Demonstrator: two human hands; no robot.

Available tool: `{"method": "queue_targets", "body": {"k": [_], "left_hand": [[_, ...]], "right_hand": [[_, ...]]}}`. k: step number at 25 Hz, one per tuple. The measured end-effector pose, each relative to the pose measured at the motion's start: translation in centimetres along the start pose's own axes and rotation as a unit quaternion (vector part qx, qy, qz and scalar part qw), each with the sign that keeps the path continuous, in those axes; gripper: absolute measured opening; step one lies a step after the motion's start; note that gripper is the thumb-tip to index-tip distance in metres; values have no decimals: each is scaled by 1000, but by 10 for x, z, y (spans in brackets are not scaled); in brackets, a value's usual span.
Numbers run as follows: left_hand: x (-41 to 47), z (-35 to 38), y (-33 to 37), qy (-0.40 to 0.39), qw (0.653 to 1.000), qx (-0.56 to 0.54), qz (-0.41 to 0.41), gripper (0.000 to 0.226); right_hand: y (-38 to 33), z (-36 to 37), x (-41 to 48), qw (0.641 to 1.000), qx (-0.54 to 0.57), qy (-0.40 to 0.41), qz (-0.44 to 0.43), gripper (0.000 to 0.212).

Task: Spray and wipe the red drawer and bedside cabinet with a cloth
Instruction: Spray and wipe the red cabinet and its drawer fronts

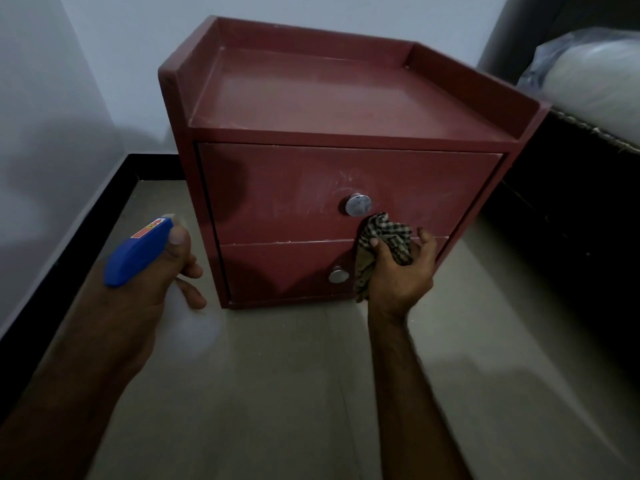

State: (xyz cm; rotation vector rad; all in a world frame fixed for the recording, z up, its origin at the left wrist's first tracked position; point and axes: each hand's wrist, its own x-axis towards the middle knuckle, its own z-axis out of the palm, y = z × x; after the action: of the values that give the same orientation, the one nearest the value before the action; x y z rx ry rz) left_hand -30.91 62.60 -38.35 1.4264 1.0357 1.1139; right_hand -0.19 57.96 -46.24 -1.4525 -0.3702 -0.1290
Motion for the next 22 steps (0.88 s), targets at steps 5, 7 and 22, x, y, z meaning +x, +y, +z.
{"method": "queue_targets", "body": {"k": [5, 7, 22], "left_hand": [[0, 2, 2, -3, 1000, 0, 18, 34], [-1, 2, 4, 0, 1000, -1, 25, 34], [-8, 8, 10, -10, 999, -1, 38, 27]], "right_hand": [[-5, -6, 18, 998, 17, 67, 10, 66], [-8, 0, 15, 997, 27, 73, 23, 66], [-30, 28, -2, 992, 109, 17, 67, 69]]}}
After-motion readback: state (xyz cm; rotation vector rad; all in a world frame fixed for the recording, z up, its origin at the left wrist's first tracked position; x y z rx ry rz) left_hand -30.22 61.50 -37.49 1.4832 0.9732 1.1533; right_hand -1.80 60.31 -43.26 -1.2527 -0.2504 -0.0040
